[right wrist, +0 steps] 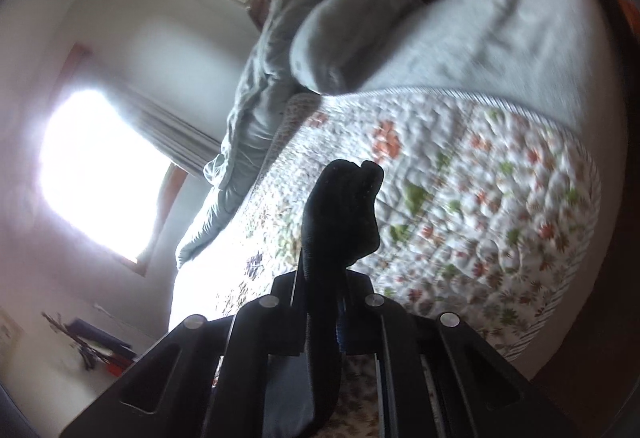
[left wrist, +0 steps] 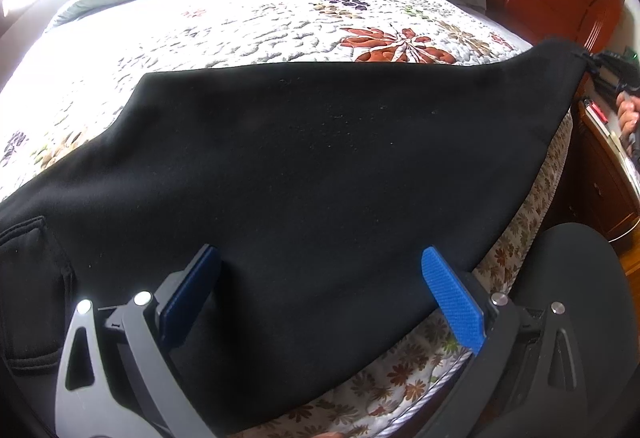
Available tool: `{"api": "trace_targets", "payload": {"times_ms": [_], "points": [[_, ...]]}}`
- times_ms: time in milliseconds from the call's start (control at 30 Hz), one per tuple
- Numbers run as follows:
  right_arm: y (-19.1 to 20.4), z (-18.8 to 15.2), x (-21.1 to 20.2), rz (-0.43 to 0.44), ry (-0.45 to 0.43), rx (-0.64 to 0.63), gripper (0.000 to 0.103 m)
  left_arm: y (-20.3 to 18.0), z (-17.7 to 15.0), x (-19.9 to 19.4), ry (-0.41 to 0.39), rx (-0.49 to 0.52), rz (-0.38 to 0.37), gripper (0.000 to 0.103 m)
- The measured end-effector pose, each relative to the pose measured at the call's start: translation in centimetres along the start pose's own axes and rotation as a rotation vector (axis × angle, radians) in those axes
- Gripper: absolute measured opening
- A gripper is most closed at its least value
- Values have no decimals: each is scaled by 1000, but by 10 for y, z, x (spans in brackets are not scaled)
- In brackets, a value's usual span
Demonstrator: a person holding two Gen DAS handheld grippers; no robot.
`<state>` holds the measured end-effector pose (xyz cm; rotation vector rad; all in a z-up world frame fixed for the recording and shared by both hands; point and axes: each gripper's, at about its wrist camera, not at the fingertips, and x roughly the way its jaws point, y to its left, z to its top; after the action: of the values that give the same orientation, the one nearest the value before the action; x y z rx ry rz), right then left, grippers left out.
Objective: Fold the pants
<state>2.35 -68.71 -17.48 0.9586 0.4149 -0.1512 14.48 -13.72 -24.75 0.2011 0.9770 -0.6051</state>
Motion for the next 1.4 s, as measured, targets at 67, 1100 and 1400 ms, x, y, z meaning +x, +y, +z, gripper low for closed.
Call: {"api": "trace_targets", "payload": {"times_ms": [67, 1100, 1400], "points": [[21, 0, -6, -12, -12, -42, 11, 0, 0, -1, -1, 0, -2, 100], [248, -93, -28, -168, -102, -659, 10, 47, -22, -86, -103, 25, 32, 100], [271, -114, -24, -168, -109, -752, 10, 59, -30, -98, -113, 16, 46, 100]]}}
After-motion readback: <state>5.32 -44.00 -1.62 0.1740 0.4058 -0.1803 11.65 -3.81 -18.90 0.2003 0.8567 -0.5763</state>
